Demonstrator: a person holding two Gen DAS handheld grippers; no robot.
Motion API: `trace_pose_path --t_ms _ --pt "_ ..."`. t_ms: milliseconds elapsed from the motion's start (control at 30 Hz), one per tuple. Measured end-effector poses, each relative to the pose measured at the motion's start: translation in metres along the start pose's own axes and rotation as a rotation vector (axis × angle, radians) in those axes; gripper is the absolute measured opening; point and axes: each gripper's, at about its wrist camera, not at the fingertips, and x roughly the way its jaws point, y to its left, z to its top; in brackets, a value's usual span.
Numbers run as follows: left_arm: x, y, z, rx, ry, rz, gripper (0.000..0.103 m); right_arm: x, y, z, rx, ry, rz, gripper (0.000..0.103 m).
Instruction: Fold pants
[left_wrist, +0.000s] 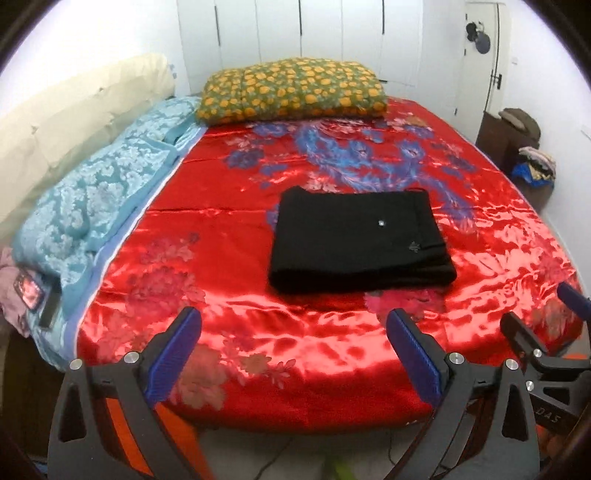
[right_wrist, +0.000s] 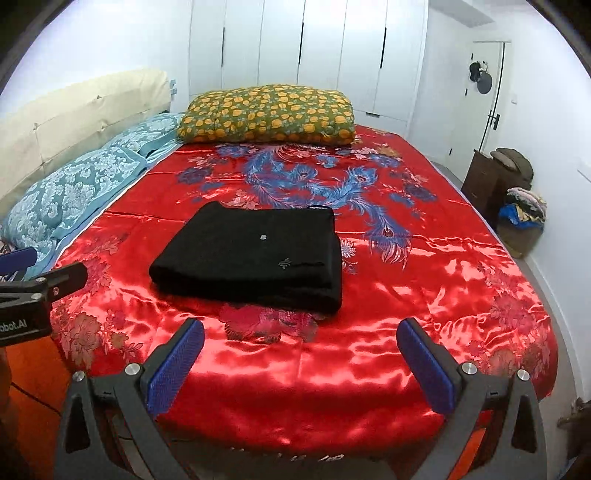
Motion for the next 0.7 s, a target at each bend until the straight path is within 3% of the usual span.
trace_pose_path --t_ms 700 --pt "-0.006 0.005 -0.009 -0.01 0.015 0.007 0.102 -0.024 0.021 0.003 -0.059 -0.019 -0.064 0.103"
